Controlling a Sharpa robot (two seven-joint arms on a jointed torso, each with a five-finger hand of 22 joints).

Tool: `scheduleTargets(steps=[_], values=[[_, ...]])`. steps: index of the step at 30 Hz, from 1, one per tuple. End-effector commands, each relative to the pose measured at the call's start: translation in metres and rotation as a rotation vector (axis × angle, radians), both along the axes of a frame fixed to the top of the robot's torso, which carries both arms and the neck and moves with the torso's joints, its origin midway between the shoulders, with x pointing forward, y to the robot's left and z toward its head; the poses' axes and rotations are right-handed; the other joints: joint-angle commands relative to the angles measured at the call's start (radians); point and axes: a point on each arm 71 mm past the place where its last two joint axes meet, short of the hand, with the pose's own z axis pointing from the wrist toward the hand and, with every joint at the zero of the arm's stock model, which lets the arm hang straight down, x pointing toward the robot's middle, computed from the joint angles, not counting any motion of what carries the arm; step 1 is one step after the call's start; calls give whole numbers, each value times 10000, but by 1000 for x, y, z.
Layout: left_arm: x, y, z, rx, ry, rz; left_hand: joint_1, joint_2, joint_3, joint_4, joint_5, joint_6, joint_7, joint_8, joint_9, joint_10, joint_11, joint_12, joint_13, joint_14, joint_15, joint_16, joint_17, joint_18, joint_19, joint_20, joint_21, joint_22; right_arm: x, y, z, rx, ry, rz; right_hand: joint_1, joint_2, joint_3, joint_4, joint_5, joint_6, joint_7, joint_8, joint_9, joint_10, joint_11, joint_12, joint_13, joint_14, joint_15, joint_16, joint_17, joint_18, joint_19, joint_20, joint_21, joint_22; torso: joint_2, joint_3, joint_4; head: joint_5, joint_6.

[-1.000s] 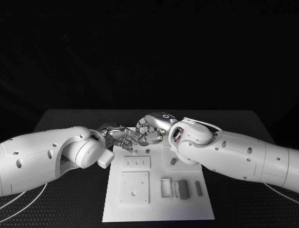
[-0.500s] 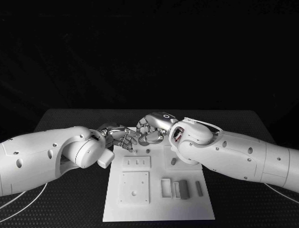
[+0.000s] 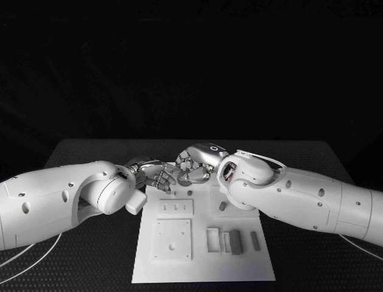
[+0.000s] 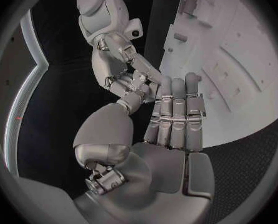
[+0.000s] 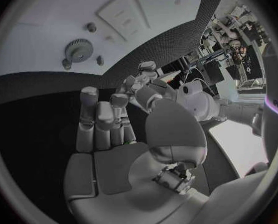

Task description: Assemble the parts on the task board

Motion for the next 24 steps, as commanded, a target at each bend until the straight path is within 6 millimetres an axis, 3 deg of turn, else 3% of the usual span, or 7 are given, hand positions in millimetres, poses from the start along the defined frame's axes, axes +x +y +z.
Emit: scheduleTargets(steps=[1, 12, 20, 24], values=[[1, -4, 4, -281, -140, -132, -258, 64, 101, -61, 74, 257, -169, 66, 583, 64, -20, 52, 68, 8, -81, 76, 23, 133, 44, -83, 11, 56, -2, 2, -3, -152, 159, 170, -28, 67, 27, 12, 26, 418, 326, 31, 17, 9, -45, 36, -9, -13, -83, 11, 7, 336, -1, -99, 37, 136, 3, -1, 2, -2, -20], [1, -4, 4, -242, -89, -166, -747, 242, 393, -323, 231, 349, -210, 46, 723, 105, -58, 102, 255, 14, -122, 241, 81, 117, 71, -125, 19, 229, -2, 2, -4, -145, 156, 136, -27, 71, 31, 10, 26, 418, 325, 28, 20, 9, -46, 35, -12, -12, -84, 9, 7, 336, 1, -100, 34, 135, 5, -2, -5, -2, -39], [0, -5, 4, -95, -178, -265, -852, 235, 563, -515, 436, 415, -243, 46, 808, 143, -86, 138, 360, 25, -148, 347, 106, 112, 102, -153, 38, 337, -2, 2, -4, -150, 156, 128, -30, 65, 31, 7, 26, 414, 326, 24, 21, 8, -45, 34, -14, -12, -84, 7, 7, 336, 1, -100, 32, 134, 2, -8, 0, -12, -50], [1, -5, 4, 75, -305, -267, -758, 106, 687, -582, 529, 481, -273, 60, 870, 196, -114, 174, 432, 50, -172, 422, 113, 114, 151, -175, 68, 416, 0, 0, -5, -115, 193, 41, -70, -179, -18, -22, 25, 251, 361, -81, -5, -30, -14, 2, -35, -36, -58, -20, 1, 336, -24, -95, 6, 128, 2, -9, -2, -7, -61]])
